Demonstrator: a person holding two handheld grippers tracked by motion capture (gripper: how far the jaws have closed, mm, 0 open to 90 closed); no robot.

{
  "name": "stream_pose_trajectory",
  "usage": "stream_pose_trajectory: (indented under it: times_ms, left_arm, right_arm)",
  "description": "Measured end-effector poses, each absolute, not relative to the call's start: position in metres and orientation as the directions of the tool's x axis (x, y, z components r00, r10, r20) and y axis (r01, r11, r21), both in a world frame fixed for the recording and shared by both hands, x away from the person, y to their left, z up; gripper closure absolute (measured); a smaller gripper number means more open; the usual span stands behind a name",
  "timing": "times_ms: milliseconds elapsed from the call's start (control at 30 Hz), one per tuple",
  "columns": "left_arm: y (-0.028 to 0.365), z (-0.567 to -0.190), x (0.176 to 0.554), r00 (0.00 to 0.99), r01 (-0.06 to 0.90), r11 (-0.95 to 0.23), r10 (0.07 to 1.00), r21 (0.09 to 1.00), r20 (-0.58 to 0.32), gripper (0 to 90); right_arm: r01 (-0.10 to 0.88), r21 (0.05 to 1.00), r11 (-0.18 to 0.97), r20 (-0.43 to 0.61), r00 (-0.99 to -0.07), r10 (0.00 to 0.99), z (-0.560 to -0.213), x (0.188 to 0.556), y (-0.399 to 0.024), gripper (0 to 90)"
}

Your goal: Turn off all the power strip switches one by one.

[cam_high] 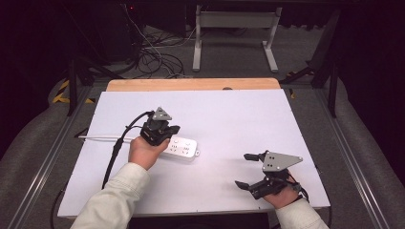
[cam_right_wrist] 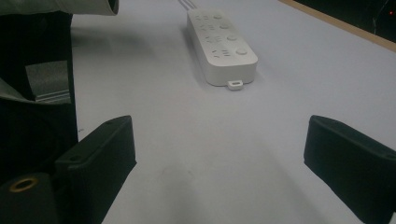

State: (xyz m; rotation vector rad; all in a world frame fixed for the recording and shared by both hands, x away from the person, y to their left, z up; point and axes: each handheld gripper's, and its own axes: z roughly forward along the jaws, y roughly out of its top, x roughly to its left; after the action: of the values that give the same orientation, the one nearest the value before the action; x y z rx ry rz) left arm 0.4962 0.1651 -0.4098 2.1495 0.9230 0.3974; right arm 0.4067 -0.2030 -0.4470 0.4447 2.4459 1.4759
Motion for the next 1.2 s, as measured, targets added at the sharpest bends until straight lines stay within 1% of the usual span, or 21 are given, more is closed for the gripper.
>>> stream_pose_trajectory:
  times_ms: [233,500,633,833,900,1200]
  left_arm:
    - [0.161,-0.411,0.496,0.702,0.486,-0.467,0.712,0.739,-0.011,90.0]
    - [0.149,-0.420,0.496,0.720,0.495,-0.476,0.693,0.727,-0.037,90.0]
    - [0.143,-0.431,0.499,0.732,0.510,-0.507,0.680,0.694,-0.041,90.0]
    - [0.140,-0.445,0.506,0.723,0.543,-0.513,0.689,0.665,-0.058,90.0]
    - [0.139,-0.449,0.508,0.721,0.552,-0.501,0.689,0.666,-0.079,90.0]
    - [0.134,-0.454,0.508,0.725,0.549,-0.499,0.684,0.671,-0.085,90.0]
  right_arm:
    - [0.126,0.890,0.438,-0.057,-0.923,0.381,-0.446,0.406,-0.203,9.2]
    - [0.125,0.890,0.439,-0.057,-0.923,0.380,-0.446,0.406,-0.203,9.2]
    - [0.125,0.890,0.438,-0.057,-0.923,0.381,-0.446,0.406,-0.204,9.2]
    - [0.125,0.890,0.438,-0.057,-0.923,0.379,-0.446,0.406,-0.204,9.2]
    - [0.125,0.890,0.438,-0.057,-0.924,0.379,-0.446,0.406,-0.204,9.2]
    - [0.125,0.890,0.439,-0.057,-0.924,0.378,-0.446,0.406,-0.204,9.2]
